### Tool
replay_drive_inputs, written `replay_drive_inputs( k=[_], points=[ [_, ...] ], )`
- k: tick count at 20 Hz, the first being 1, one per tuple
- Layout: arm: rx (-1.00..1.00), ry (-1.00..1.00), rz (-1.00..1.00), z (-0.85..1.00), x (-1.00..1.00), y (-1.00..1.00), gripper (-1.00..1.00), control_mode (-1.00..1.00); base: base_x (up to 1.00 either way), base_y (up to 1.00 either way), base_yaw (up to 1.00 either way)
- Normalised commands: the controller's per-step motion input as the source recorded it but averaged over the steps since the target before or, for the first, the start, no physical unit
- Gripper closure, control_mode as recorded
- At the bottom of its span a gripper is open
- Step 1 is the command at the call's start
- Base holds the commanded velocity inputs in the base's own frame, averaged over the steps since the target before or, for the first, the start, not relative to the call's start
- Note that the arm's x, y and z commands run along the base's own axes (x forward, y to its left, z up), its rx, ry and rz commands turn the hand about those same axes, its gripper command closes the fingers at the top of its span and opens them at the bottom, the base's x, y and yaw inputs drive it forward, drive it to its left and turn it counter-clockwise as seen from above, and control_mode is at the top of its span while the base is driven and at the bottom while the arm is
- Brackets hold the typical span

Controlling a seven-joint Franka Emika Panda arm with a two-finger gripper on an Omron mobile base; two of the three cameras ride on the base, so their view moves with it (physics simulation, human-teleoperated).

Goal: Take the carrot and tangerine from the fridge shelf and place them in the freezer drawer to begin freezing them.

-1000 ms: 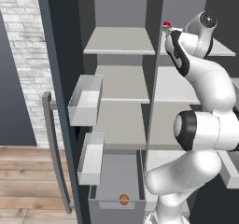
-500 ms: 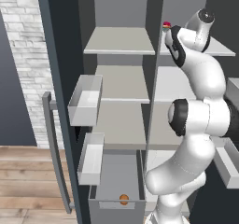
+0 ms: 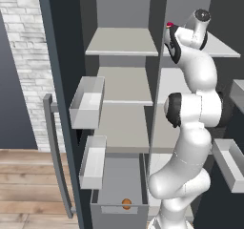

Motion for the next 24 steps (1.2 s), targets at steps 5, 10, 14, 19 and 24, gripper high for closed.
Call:
replay_drive_inputs(
  k=[5,10,14,19,24],
  points=[
    [-0.08,0.00,0.00,-0.44,0.20,0.00,-1.00,-1.00,0.00,0.00,0.00],
    [-0.08,0.01,0.00,-0.47,0.08,0.03,1.00,-1.00,0.00,0.00,0.00],
    [0.00,-0.01,0.01,-0.24,0.31,0.07,1.00,-1.00,0.00,0.00,0.00],
    [0.00,-0.02,0.03,-0.07,0.50,0.03,1.00,-1.00,0.00,0.00,0.00],
    [0.00,-0.15,0.02,0.00,0.13,0.00,1.00,-1.00,0.00,0.00,0.00]
  ],
)
